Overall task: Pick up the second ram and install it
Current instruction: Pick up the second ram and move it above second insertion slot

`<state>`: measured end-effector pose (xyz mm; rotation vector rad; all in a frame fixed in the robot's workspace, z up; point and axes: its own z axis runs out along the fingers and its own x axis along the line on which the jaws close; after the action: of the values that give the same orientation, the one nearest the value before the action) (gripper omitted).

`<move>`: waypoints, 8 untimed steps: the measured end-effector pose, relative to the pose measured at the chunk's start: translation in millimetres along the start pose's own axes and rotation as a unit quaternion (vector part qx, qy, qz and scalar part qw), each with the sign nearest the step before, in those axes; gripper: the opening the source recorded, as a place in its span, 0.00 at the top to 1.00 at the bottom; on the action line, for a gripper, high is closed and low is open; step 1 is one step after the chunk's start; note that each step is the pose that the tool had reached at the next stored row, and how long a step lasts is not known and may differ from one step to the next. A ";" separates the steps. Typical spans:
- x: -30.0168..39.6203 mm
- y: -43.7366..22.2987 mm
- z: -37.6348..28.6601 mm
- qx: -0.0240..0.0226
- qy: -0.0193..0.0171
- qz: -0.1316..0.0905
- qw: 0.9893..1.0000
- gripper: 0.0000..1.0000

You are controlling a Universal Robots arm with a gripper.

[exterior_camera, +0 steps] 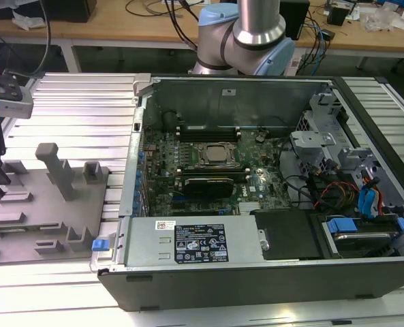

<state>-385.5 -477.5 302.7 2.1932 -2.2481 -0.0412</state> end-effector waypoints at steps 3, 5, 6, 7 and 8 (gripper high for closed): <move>0.3 0.6 2.5 0.000 0.000 0.000 1.000 0.70; 1.0 1.4 4.8 0.000 0.000 0.000 1.000 0.70; 1.8 2.1 7.1 0.000 0.000 0.000 1.000 0.70; 3.2 2.6 8.8 0.000 0.000 0.000 1.000 0.70; 4.9 3.0 10.3 0.000 0.000 0.000 1.000 0.70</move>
<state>-388.8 -482.1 292.4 2.1933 -2.2481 -0.0412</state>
